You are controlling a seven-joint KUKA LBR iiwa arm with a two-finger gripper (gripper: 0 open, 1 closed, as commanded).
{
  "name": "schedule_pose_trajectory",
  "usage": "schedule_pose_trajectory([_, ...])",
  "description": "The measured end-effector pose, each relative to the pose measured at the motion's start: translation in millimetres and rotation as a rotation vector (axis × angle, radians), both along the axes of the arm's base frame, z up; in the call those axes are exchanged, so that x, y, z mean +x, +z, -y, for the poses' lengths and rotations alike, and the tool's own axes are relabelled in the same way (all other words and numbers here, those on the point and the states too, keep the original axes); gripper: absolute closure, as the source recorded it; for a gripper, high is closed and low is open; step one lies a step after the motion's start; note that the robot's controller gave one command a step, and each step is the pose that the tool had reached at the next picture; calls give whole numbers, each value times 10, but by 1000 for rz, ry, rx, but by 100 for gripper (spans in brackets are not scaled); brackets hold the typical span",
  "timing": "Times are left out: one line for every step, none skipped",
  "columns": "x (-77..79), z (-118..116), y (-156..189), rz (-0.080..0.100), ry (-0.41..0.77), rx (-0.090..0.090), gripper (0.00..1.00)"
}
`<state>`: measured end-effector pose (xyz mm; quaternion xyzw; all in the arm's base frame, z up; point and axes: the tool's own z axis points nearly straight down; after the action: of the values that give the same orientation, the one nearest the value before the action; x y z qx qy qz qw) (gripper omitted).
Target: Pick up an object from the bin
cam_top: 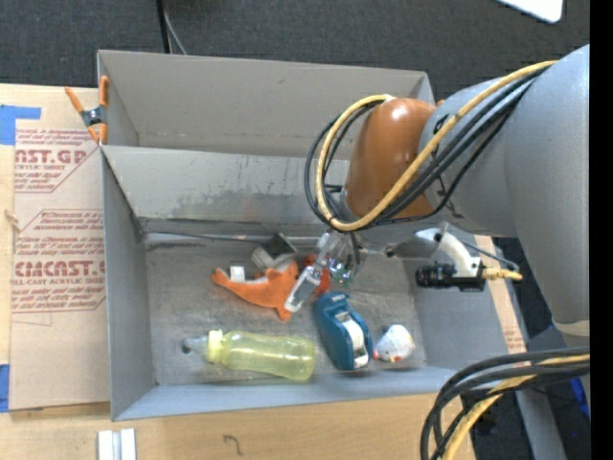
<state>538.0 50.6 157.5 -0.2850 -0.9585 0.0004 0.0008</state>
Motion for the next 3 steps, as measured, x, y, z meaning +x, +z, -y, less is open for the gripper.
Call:
schedule_pose_trajectory([101,-150,29,6,68,-1,0])
schedule_pose_trajectory([116,-174,-418,10,-79,3,0])
schedule_pose_trajectory([79,-139,-778,-12,-51,14,100])
